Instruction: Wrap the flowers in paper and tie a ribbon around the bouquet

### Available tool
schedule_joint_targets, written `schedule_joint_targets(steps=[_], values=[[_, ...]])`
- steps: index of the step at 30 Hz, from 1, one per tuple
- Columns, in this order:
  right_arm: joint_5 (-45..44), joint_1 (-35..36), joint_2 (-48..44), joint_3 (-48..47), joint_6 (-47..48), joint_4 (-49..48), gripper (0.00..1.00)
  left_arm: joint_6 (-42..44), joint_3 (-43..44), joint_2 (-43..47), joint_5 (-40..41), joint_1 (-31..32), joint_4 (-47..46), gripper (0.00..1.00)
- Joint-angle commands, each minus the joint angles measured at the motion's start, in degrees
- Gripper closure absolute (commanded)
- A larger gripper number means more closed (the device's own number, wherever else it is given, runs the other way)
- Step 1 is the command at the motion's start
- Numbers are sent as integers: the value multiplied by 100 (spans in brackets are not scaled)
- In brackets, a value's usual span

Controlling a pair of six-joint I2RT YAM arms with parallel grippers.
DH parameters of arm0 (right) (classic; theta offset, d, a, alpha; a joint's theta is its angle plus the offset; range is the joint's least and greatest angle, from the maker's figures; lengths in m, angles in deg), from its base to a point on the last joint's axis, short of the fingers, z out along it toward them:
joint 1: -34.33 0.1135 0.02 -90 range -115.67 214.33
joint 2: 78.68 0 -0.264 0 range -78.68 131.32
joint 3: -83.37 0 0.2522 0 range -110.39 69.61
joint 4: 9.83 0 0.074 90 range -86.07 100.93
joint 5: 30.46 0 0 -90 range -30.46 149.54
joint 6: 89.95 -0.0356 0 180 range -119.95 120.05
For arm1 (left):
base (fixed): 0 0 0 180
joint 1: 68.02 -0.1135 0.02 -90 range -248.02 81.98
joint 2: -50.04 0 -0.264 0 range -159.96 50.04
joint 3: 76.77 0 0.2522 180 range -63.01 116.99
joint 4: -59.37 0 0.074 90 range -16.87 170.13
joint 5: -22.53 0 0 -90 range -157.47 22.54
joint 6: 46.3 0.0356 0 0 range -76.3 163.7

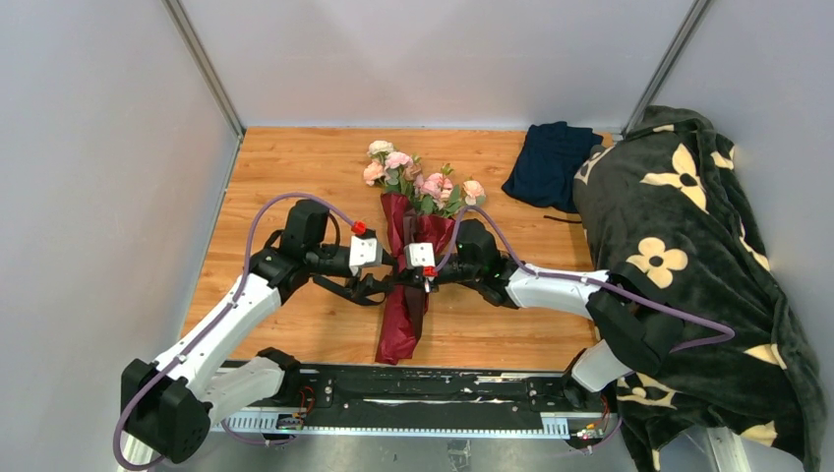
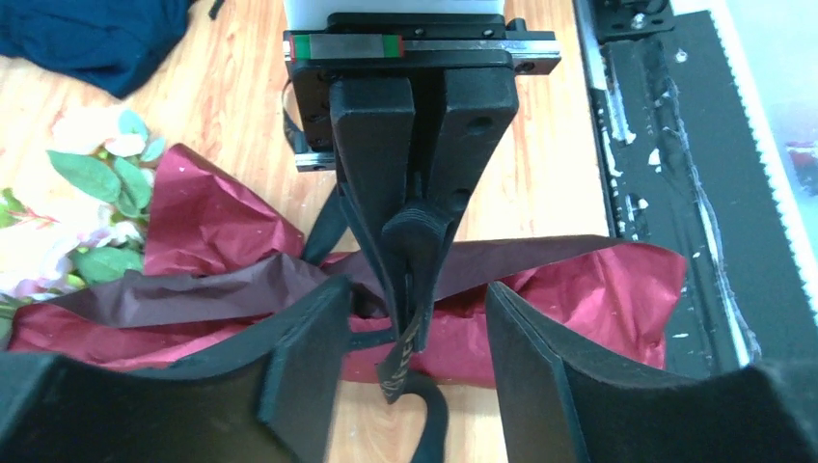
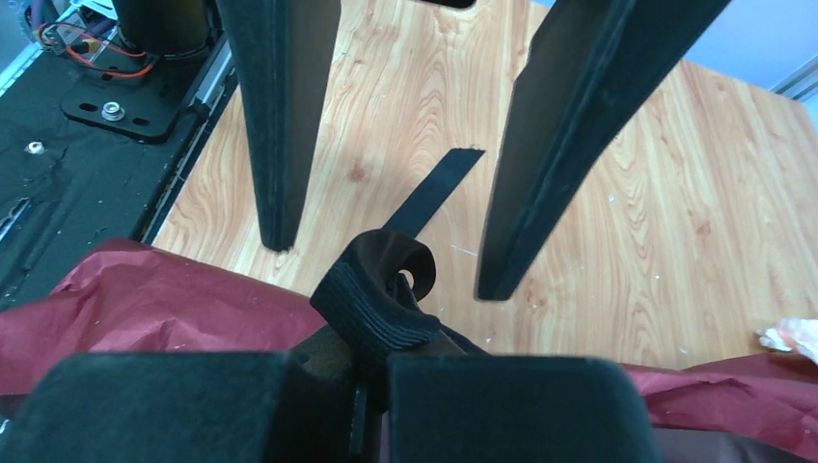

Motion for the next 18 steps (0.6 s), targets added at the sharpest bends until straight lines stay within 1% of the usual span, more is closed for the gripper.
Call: schedule_joint_targets(steps=[1,3,6,9,10,12,13,14,15,16,18], values=[[-87,-35,44,-277,299,339,100,-1272,-235,-30,165,136,-1435,42],[-164,-35,-8,-246,280,287,100,-1573,-359,14,156,169,-1718,44],[-214,-26,-27,-223,280,290,100,-2082,-552,65,200,208,-2300,54],[-272,-26,-4,-233,204,282,100,-2283,-575,54,184,335,-2397,56],[-298,-26,-1,-242,182,278,100,-2316,-590,63,194,372,-2441,60],[-312,-18,8,-244,155,262,100,-2319,-612,74,233,436,-2459,74],[-314,-17,12,-249,138,256,100,-2340,-625,67,252,451,-2473,83],[-318,-17,2,-253,117,274,100,-2355,-630,61,258,453,-2501,93],[-333,-17,-3,-266,104,323,100,-2411,-630,64,281,455,-2509,100],[-444,-22,-32,-293,65,439,94,-2508,-627,74,317,454,-2598,100],[-788,-57,-217,-354,-122,850,73,-2665,-630,123,526,453,-2736,100]])
